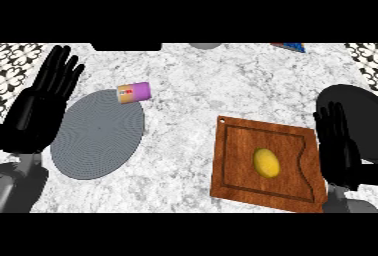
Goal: Pick the lemon from the cutting board and place it in the pan
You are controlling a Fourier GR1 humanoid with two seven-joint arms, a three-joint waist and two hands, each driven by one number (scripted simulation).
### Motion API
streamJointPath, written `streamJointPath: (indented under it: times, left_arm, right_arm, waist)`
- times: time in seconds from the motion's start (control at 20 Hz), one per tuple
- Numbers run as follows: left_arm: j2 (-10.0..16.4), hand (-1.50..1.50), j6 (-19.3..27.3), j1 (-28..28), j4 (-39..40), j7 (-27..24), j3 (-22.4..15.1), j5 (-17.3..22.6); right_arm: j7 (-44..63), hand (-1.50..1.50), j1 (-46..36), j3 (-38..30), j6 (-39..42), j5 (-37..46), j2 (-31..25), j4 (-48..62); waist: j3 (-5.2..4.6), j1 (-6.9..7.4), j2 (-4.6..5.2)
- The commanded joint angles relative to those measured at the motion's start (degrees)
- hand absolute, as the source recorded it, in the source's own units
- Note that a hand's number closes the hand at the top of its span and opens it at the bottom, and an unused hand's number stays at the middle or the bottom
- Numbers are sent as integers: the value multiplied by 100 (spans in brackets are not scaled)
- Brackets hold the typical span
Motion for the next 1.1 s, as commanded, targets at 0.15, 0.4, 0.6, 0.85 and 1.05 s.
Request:
streamJointPath:
  times: [0.15,0.4,0.6,0.85,1.05]
  left_arm:
    - [-605,0,782,1277,744,279,-109,-174]
    - [-1004,0,1096,1873,1240,489,-216,-61]
    - [-1146,0,1213,2086,1282,393,-277,-132]
    - [-1400,0,1412,2062,1087,392,-588,-364]
    - [-1488,0,1242,1864,1523,142,-488,-354]
  right_arm:
    - [374,150,315,405,-34,314,-106,-499]
    - [-111,150,970,799,-1526,2201,-319,-701]
    - [-712,-150,1937,1828,-2503,3442,294,-1560]
    - [159,-150,2802,2439,-3838,5099,509,-2004]
    - [1928,-150,2504,2351,-3771,6545,617,-2210]
  waist:
    - [-107,-47,63]
    - [-145,-239,42]
    - [-123,-252,-2]
    - [-114,-143,42]
    - [-118,-41,92]
